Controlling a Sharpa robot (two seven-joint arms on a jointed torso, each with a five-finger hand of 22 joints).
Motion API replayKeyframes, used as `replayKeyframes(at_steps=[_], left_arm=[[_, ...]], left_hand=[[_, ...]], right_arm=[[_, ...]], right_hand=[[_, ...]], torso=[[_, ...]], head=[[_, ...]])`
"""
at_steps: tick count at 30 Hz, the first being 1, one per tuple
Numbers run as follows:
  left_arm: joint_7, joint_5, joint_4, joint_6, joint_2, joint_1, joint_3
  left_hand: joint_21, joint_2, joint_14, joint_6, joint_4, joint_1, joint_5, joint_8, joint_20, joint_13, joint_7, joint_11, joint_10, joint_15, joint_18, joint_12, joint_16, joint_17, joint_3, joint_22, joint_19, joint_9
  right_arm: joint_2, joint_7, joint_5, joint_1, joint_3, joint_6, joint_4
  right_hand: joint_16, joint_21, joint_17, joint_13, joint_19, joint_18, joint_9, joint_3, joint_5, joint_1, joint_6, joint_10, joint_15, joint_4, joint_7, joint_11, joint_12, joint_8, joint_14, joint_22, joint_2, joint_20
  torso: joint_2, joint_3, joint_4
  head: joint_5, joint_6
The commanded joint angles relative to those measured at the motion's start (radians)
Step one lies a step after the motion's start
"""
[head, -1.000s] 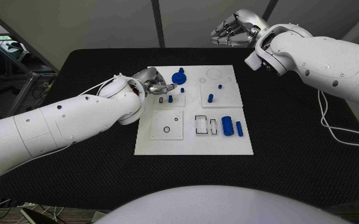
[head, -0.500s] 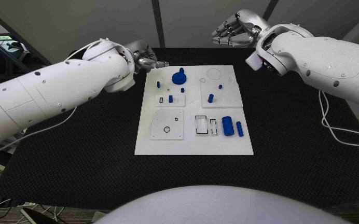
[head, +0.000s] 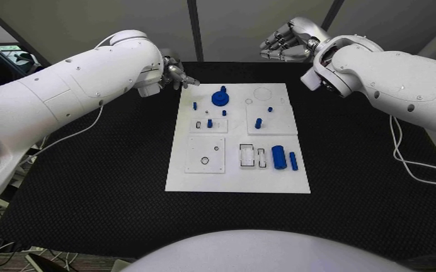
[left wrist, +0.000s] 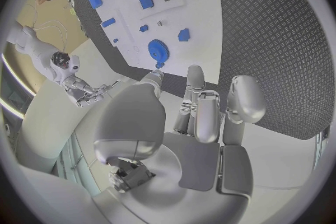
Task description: Assemble the parts on the task board
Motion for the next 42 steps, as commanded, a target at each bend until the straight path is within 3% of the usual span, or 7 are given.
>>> replayKeyframes(at_steps=[1,2,4,7,15,24,42], left_arm=[[-0.009,0.016,-0.051,0.139,0.025,0.005,-0.003],[-0.009,0.015,-0.06,0.145,0.031,0.006,-0.004],[-0.008,0.014,-0.079,0.156,0.043,0.007,-0.007],[0.0,0.014,-0.109,0.156,0.062,0.007,-0.016],[0.013,0.012,-0.162,0.164,0.102,0.006,-0.03],[0.021,0.012,-0.186,0.187,0.123,0.003,-0.036],[0.035,0.011,-0.205,0.215,0.143,-0.008,-0.048]], left_hand=[[-0.009,0.008,0.048,0.009,0.004,0.005,-0.009,-0.007,0.002,-0.003,-0.001,0.0,-0.008,0.004,0.024,0.003,0.0,0.104,-0.014,0.025,-0.006,-0.007],[-0.013,0.009,0.047,0.01,0.007,0.003,-0.024,-0.008,0.002,-0.006,-0.001,0.0,-0.01,0.004,0.025,0.002,-0.002,0.102,-0.023,0.024,-0.007,-0.013],[-0.016,0.019,0.047,0.015,0.01,-0.007,-0.117,-0.011,0.002,-0.007,-0.002,0.0,-0.011,0.004,0.025,0.004,-0.001,0.102,-0.042,0.023,-0.007,-0.022],[-0.017,0.031,0.047,0.021,0.012,-0.012,-0.148,-0.013,0.002,-0.008,-0.002,0.001,-0.011,0.005,0.025,0.009,0.001,0.102,-0.062,0.024,-0.006,-0.035],[-0.008,0.05,0.052,0.04,0.008,-0.002,-0.15,-0.012,0.002,0.0,-0.005,-0.002,-0.002,0.003,0.022,0.023,0.014,0.114,-0.076,0.032,0.001,-0.047],[-0.001,0.071,0.057,0.065,0.003,0.031,-0.143,-0.013,-0.001,0.003,-0.011,-0.007,0.005,0.0,0.021,0.033,0.027,0.124,-0.083,0.039,0.008,-0.063],[0.007,0.1,0.061,0.095,-0.011,0.087,-0.142,-0.016,-0.006,0.005,-0.019,-0.014,0.014,-0.006,0.018,0.043,0.042,0.137,-0.075,0.049,0.015,-0.08]], right_arm=[[0.003,0.006,0.0,0.002,0.001,0.005,-0.001],[0.004,0.006,0.0,0.002,0.001,0.005,-0.001],[0.005,0.006,0.0,0.001,0.001,0.005,-0.002],[0.007,0.007,0.0,0.001,0.001,0.005,-0.003],[0.014,0.009,0.0,-0.002,0.001,0.007,-0.005],[0.019,0.01,0.0,-0.004,0.001,0.009,-0.008],[0.024,0.01,0.0,-0.006,0.001,0.011,-0.01]], right_hand=[[0.001,-0.006,-0.002,0.001,0.008,0.007,0.001,0.004,0.005,-0.012,0.006,-0.002,0.001,-0.002,0.004,0.0,0.003,-0.006,-0.008,0.001,-0.002,-0.001],[0.001,-0.006,-0.002,0.001,0.008,0.007,0.001,0.004,0.005,-0.012,0.006,-0.002,0.001,-0.002,0.004,0.0,0.003,-0.006,-0.008,0.001,-0.002,-0.001],[0.001,-0.006,-0.002,0.001,0.008,0.007,0.001,0.004,0.005,-0.012,0.006,-0.002,0.001,-0.002,0.004,0.0,0.003,-0.006,-0.008,0.001,-0.002,-0.001],[0.001,-0.006,-0.002,0.001,0.008,0.007,0.001,0.004,0.005,-0.012,0.006,-0.002,0.001,-0.002,0.004,0.0,0.003,-0.006,-0.008,0.001,-0.002,-0.001],[0.001,-0.007,-0.002,0.001,0.008,0.007,0.001,0.005,0.006,-0.011,0.006,-0.001,0.0,-0.003,0.003,-0.001,0.003,-0.006,-0.007,0.001,-0.002,-0.001],[0.001,-0.007,-0.002,0.001,0.008,0.007,0.001,0.005,0.006,-0.011,0.006,-0.001,0.0,-0.003,0.003,-0.001,0.003,-0.006,-0.007,0.001,-0.002,-0.001],[0.001,-0.007,-0.002,0.001,0.008,0.007,0.001,0.005,0.006,-0.011,0.006,-0.001,0.0,-0.003,0.003,-0.001,0.003,-0.006,-0.007,0.001,-0.002,-0.001]], torso=[[0.0,-0.0005,0.0],[-0.001,-0.0005,0.0013],[0.0,-0.0005,0.0014],[-0.001,-0.0012,0.0023],[0.0,-0.0012,0.0013],[-0.001,-0.0006,0.0019],[0.0,-0.0005,0.0013]], head=[[0.005,0.004],[0.005,0.004],[0.009,0.008],[0.016,0.012],[0.046,0.023],[0.072,0.062],[0.08,0.057]])
